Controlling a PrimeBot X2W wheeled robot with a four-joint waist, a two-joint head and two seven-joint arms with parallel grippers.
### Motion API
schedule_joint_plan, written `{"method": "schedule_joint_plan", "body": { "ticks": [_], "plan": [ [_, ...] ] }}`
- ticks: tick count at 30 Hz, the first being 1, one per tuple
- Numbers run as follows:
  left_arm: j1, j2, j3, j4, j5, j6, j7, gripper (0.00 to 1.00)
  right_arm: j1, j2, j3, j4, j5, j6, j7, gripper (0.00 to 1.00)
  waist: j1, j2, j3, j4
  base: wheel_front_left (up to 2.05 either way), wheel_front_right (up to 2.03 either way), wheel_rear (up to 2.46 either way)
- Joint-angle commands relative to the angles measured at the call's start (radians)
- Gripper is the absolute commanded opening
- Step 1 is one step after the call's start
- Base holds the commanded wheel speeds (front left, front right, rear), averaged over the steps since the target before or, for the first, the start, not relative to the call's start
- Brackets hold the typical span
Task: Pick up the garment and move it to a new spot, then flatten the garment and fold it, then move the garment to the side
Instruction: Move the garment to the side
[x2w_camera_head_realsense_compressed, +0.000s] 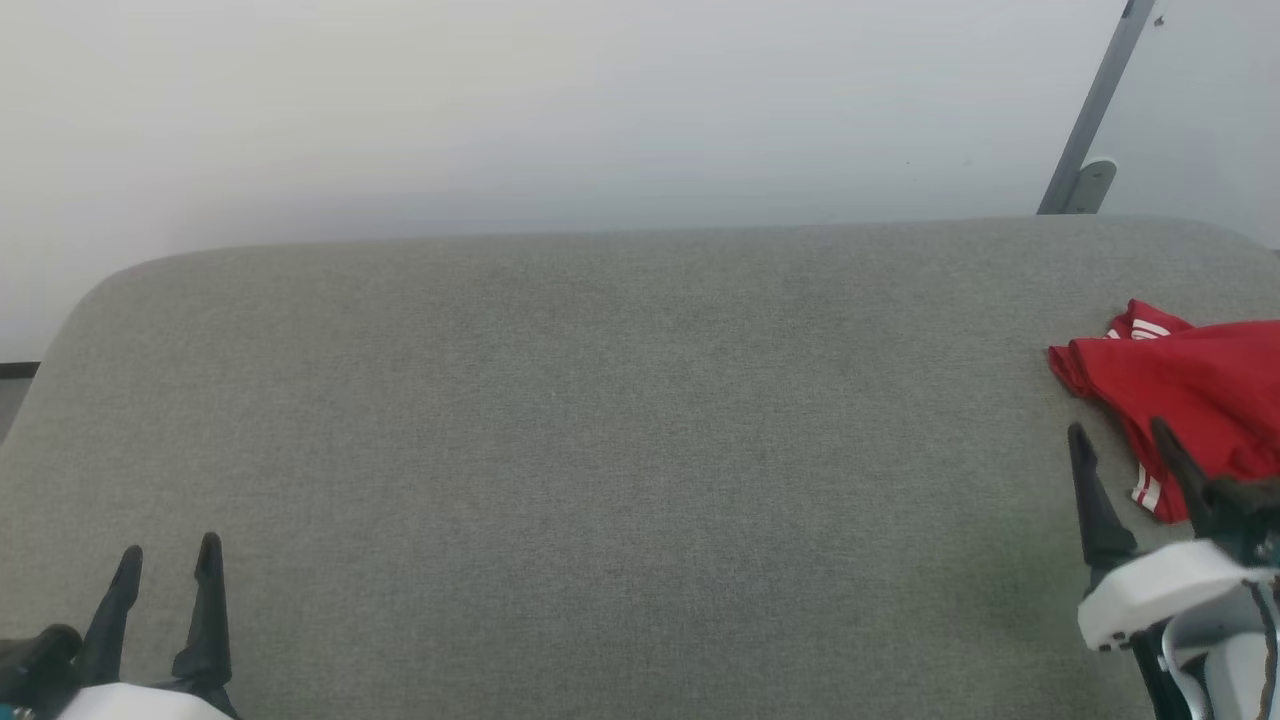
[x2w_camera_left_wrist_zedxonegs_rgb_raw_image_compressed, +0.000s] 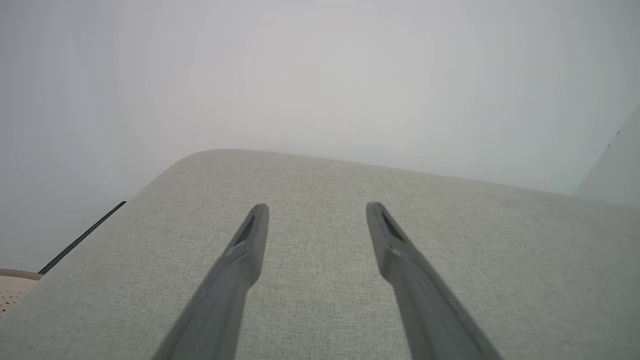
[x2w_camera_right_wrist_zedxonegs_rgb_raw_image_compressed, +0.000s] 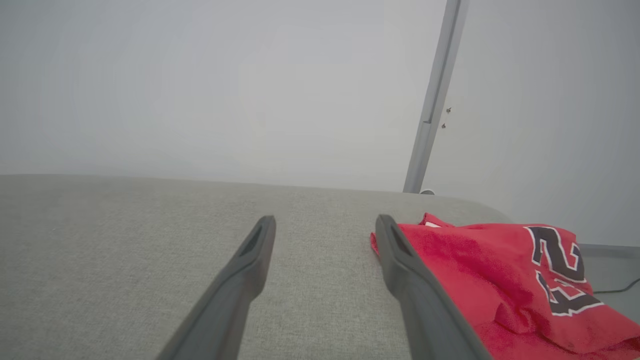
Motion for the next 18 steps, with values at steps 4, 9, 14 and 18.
{"method": "schedule_joint_plan", "body": {
  "ticks": [4, 9, 14, 18],
  "plan": [
    [0.027, -0.01, 0.011, -0.022, -0.001, -0.002, -0.004, 1.0, 0.06, 0.037, -0.039, -0.064, -0.027, 0.0, -0.005, 1.0, 0.0, -0.0001, -0.001, -0.006, 0.0, 0.0, 0.0],
    [0.043, -0.012, 0.004, -0.035, 0.009, -0.002, -0.004, 1.0, 0.115, 0.066, -0.064, -0.117, -0.047, 0.0, -0.005, 1.0, 0.0, -0.0001, -0.003, -0.012, 0.0, 0.0, 0.0],
    [0.053, -0.012, -0.001, -0.042, 0.009, -0.002, -0.004, 1.0, 0.137, 0.078, -0.066, -0.134, -0.054, 0.0, -0.005, 1.0, 0.0, -0.0001, -0.001, -0.017, 0.0, 0.0, 0.0],
    [0.06, -0.012, -0.006, -0.046, 0.008, -0.002, -0.004, 1.0, 0.141, 0.084, -0.07, -0.144, -0.056, 0.0, -0.005, 1.0, 0.0, -0.0001, 0.0, -0.018, 0.0, 0.0, 0.0]
  ]
}}
